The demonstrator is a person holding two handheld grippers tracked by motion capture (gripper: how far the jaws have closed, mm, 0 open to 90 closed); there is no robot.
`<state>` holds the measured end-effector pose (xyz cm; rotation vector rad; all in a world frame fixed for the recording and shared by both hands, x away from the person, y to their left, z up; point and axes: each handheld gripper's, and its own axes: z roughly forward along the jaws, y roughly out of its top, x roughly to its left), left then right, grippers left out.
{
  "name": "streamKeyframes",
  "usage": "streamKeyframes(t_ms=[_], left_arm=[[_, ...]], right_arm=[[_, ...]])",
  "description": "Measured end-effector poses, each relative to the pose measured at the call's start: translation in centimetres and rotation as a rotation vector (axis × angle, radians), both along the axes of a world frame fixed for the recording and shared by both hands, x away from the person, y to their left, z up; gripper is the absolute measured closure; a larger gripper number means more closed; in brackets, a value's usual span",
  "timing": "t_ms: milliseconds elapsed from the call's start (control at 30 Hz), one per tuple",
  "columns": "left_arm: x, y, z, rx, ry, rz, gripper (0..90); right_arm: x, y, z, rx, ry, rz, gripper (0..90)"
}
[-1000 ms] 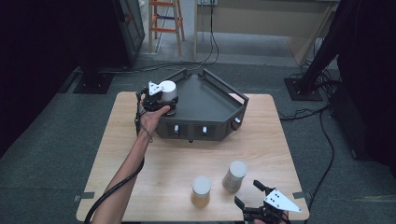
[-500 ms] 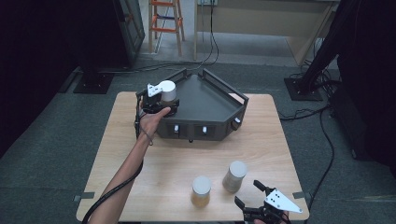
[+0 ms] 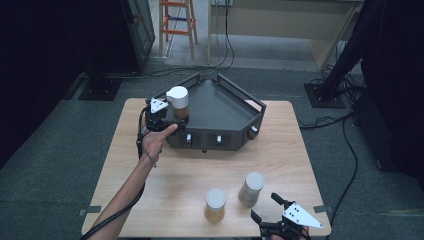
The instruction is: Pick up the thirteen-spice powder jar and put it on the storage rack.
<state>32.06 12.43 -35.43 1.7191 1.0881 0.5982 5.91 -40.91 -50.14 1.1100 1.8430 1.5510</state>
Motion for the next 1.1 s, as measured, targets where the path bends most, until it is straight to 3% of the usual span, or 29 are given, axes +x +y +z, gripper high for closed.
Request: streamKeyframes(t_ms=[500, 767, 1100], left_arm=[[-4.9, 1.8, -1.2, -0.026, -0.036, -0.056, 1.7], [-8.1, 3.8, -3.1, -0.061, -0.045, -0.071, 1.7], [-12.1, 5.6, -5.0, -0.062, -0.086, -0.101, 1.7]], right_arm=[[-0.1, 0.1, 0.0, 0.001, -0.001, -0.004, 2.2], [0.0, 0.2, 0.0, -0.004, -0.002, -0.001, 2.2], [0.0, 0.3, 0.1, -0.008, -0.003, -0.001, 2.2]])
